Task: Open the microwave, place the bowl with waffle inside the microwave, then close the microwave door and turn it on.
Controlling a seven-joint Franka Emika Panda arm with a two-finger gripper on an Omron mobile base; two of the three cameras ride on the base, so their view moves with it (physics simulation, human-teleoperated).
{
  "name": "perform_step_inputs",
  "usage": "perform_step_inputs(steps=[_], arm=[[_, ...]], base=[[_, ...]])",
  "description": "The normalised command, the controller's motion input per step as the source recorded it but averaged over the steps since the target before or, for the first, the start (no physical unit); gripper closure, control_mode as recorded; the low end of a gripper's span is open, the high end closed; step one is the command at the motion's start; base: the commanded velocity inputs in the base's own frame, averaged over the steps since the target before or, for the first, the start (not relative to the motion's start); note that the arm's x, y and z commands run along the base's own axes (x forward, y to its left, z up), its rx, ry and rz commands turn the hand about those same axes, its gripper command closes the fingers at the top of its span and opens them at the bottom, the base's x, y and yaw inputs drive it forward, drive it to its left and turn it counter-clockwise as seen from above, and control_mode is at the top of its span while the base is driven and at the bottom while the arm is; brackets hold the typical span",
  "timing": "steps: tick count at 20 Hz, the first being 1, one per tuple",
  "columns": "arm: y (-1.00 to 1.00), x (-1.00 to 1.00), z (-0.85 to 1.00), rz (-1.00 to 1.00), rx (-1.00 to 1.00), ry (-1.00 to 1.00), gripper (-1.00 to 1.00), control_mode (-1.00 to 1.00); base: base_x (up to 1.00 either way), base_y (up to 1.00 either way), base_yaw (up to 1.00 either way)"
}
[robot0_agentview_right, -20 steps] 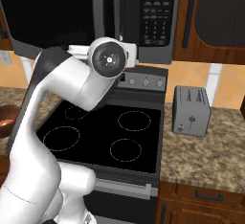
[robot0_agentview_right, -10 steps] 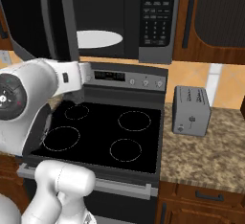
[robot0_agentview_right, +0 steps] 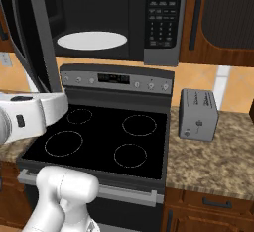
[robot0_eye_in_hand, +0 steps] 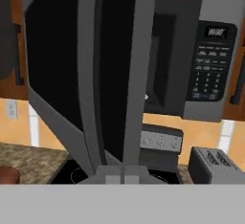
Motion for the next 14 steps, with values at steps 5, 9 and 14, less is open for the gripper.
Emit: perform_step_inputs(steps=[5, 9, 14], arm=[[-1.0, -0.08, 0.21, -0.15, 0.16, 0.22, 1.0, -1.0], [-1.0, 0.34, 0.01, -0.04, 0.45, 0.26, 1.0, -1.0], [-0.49, 0.47, -0.55, 0.0, 0.72, 0.0, 1.0, -1.0]], base=[[0.0, 0.0, 0.0], [0.0, 0.0, 0.0], [0.0, 0.0, 0.0]])
